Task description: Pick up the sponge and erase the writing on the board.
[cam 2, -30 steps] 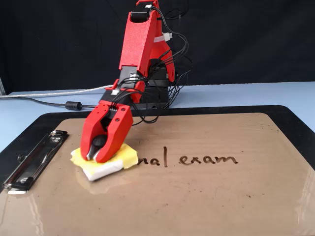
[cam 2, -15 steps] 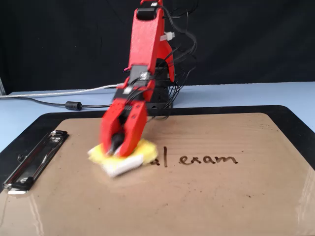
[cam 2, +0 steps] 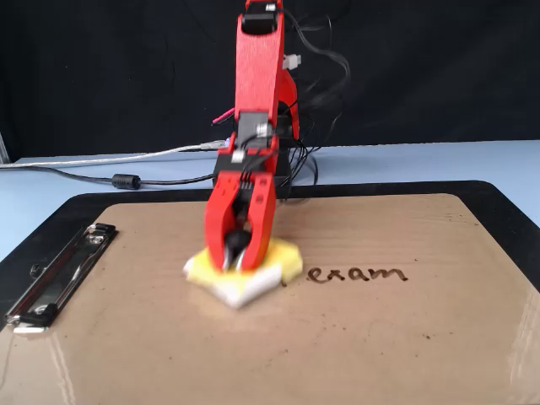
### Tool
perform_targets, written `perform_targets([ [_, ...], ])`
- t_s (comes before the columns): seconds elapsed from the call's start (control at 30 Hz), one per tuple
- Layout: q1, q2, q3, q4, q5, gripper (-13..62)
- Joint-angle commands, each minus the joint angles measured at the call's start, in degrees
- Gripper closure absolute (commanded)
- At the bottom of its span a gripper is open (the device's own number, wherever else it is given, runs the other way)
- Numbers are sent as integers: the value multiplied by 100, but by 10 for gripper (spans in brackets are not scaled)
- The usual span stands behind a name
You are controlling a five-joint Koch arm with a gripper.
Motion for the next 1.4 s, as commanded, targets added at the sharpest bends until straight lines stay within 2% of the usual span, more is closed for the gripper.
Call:
perform_targets([
  [0.0,-79,1178,624,62,-88,572],
  [0.07,-281,984,536,97,-105,572],
  [0.2,-378,-1160,-1556,35,-123,572],
  [0.27,-387,-1485,-2004,62,-105,572],
  [0.37,-404,-483,-826,97,-114,572],
  [0.43,-475,791,439,114,-114,572],
  [0.5,-633,1635,1072,123,-114,572],
  [0.57,-773,1257,826,114,-123,572],
  [0.67,-791,-545,-1011,97,-114,572],
  [0.73,-791,-1187,-1696,114,-105,572],
  [0.83,-800,-457,-712,114,-123,572],
  [0.9,-844,826,606,141,-123,572],
  [0.97,-940,1740,1301,149,-132,572],
  [1.03,-1020,1397,1169,114,-141,572],
  [1.17,-1020,-809,-1204,79,-123,572],
  [1.23,-1028,-1380,-1907,105,-114,572],
  [1.3,-1028,-976,-1450,132,-123,572],
  [1.37,-1063,53,-237,141,-123,572],
])
